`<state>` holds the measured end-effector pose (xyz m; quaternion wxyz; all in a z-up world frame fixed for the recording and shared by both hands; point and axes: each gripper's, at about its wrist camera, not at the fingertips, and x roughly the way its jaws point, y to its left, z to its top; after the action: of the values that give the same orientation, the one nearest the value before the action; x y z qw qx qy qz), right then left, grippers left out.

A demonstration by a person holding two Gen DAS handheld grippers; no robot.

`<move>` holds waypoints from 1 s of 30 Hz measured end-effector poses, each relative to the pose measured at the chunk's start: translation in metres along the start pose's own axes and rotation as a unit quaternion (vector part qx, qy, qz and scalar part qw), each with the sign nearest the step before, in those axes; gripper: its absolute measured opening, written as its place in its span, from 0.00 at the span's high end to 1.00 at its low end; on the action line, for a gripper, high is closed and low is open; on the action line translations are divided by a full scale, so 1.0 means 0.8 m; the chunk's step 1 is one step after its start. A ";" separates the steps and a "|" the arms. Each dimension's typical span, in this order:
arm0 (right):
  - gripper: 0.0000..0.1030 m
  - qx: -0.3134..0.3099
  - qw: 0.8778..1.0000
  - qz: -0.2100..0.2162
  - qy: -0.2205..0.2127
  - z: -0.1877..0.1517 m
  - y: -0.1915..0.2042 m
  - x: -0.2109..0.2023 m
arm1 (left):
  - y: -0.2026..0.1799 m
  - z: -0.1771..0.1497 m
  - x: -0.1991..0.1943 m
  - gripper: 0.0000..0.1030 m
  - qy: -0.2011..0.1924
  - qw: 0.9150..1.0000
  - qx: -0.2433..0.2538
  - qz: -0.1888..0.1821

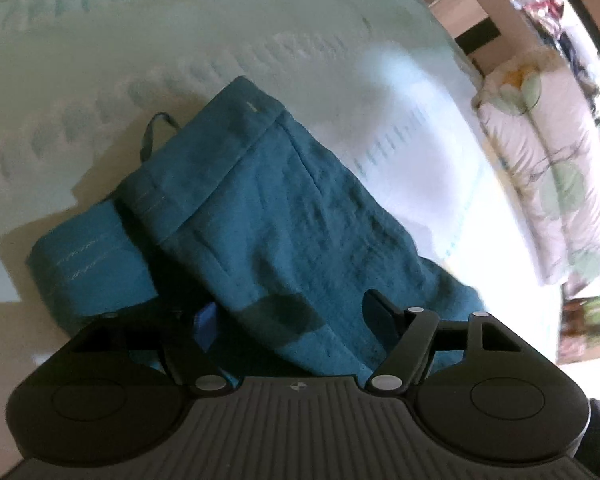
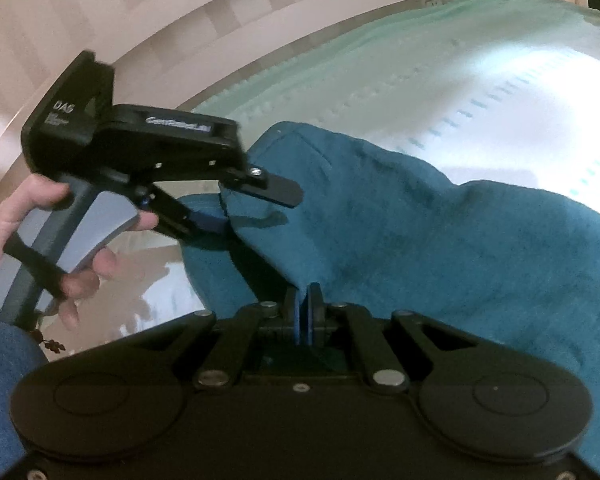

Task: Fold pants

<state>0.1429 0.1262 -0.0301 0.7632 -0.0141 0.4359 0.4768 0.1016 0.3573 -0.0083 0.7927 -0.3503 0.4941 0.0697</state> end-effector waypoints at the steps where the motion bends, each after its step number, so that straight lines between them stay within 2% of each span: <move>1: 0.90 -0.001 1.000 0.000 0.000 0.000 0.000 0.000 | -0.006 0.001 0.003 0.49 0.002 1.000 0.010 0.020; 2: 0.90 -0.002 1.000 -0.001 -0.001 0.001 0.001 -0.001 | -0.013 0.001 0.004 0.66 0.007 0.999 0.024 0.043; 4: 0.90 -0.005 1.000 0.000 -0.005 0.001 0.005 -0.008 | -0.024 0.002 0.003 0.79 0.012 0.996 0.057 0.070; 5: 0.90 -0.007 1.000 0.000 -0.008 0.002 0.007 -0.011 | -0.030 0.000 -0.002 0.87 0.004 0.995 0.076 0.070; 6: 0.90 -0.009 1.000 0.001 -0.012 0.003 0.009 -0.017 | -0.036 -0.001 -0.012 0.90 -0.011 0.994 0.091 0.066; 9: 0.88 -0.020 0.999 0.015 -0.026 0.009 0.025 -0.040 | -0.053 -0.006 -0.053 0.90 -0.051 0.988 0.131 0.062; 12: 0.88 -0.036 0.998 0.036 -0.026 0.009 0.045 -0.053 | -0.058 -0.018 -0.087 0.90 -0.069 0.981 0.168 0.062; 15: 0.88 -0.043 0.998 0.041 0.001 -0.001 0.054 -0.041 | -0.042 -0.029 -0.083 0.90 -0.037 0.981 0.176 0.077; 18: 0.86 -0.023 0.998 0.046 0.047 -0.018 0.044 -0.003 | -0.012 -0.035 -0.047 0.89 0.007 0.986 0.141 0.092; 20: 0.80 -0.002 0.996 0.042 0.075 -0.029 0.032 0.020 | 0.007 -0.038 -0.024 0.87 0.029 0.987 0.115 0.104; 23: 0.78 0.019 0.995 0.040 0.089 -0.041 0.023 0.033 | 0.022 -0.040 -0.015 0.87 0.029 0.991 0.093 0.095; 24: 0.75 0.024 0.995 0.044 0.082 -0.043 0.026 0.028 | 0.022 -0.039 -0.019 0.87 0.028 0.992 0.088 0.090; 26: 0.47 0.039 0.996 0.058 0.060 -0.043 0.019 0.011 | 0.023 -0.039 -0.029 0.80 0.026 0.992 0.079 0.092; 28: 0.42 0.055 0.995 0.069 0.035 -0.044 0.012 -0.016 | 0.025 -0.040 -0.046 0.78 0.012 0.992 0.079 0.096; 30: 0.42 0.064 0.996 0.067 0.013 -0.047 0.006 -0.043 | 0.022 -0.045 -0.064 0.77 -0.001 0.991 0.085 0.107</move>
<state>0.1089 0.0878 -0.0280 0.7232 0.0582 0.4753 0.4976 0.0414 0.3603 0.0160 0.8082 -0.2269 0.5318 0.1120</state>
